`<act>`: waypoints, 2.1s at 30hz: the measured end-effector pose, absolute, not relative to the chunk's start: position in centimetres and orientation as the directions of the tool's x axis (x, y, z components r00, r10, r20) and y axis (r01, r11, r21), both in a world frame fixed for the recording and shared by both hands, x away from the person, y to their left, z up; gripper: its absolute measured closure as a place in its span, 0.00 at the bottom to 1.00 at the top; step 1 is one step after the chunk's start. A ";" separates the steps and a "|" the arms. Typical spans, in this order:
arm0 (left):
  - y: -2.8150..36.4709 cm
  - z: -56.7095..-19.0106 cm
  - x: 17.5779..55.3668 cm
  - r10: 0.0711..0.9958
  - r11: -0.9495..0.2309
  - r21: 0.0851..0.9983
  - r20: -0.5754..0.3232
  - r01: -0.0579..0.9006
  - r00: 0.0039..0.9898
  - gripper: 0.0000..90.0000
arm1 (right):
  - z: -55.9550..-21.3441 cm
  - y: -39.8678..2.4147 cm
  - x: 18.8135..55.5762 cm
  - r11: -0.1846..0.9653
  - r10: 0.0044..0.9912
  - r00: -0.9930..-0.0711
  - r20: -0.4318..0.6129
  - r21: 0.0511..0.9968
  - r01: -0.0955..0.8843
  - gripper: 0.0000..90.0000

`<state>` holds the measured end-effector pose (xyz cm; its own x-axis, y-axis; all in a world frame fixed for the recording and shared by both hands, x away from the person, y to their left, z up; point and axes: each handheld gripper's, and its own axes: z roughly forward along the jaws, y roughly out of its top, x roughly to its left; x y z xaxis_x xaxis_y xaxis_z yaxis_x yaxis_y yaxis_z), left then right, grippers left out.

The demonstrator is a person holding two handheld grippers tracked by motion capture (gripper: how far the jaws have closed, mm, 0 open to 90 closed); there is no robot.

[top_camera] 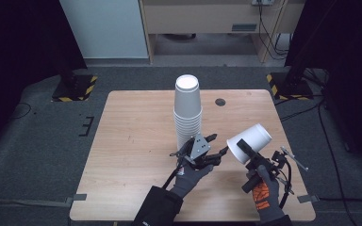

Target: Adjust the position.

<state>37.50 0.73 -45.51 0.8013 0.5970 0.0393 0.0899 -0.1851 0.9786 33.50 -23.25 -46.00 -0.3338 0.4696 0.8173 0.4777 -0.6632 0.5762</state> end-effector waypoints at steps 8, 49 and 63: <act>-0.1 -45.5 37.9 0.589 -0.168 0.982 0.029 0.088 0.808 0.44 | -46.0 -23.2 33.5 -0.671 0.457 -0.329 0.827 0.563 0.483 0.15; -1.3 -46.7 38.2 0.558 -0.146 0.988 0.041 0.049 0.829 0.84 | -47.0 -22.3 33.8 -0.655 0.406 -0.318 0.857 0.516 0.553 0.15; -0.9 -46.8 38.0 0.550 -0.151 0.988 0.051 0.039 0.833 0.86 | -47.3 -22.2 33.9 -0.641 0.409 -0.314 0.857 0.514 0.570 0.15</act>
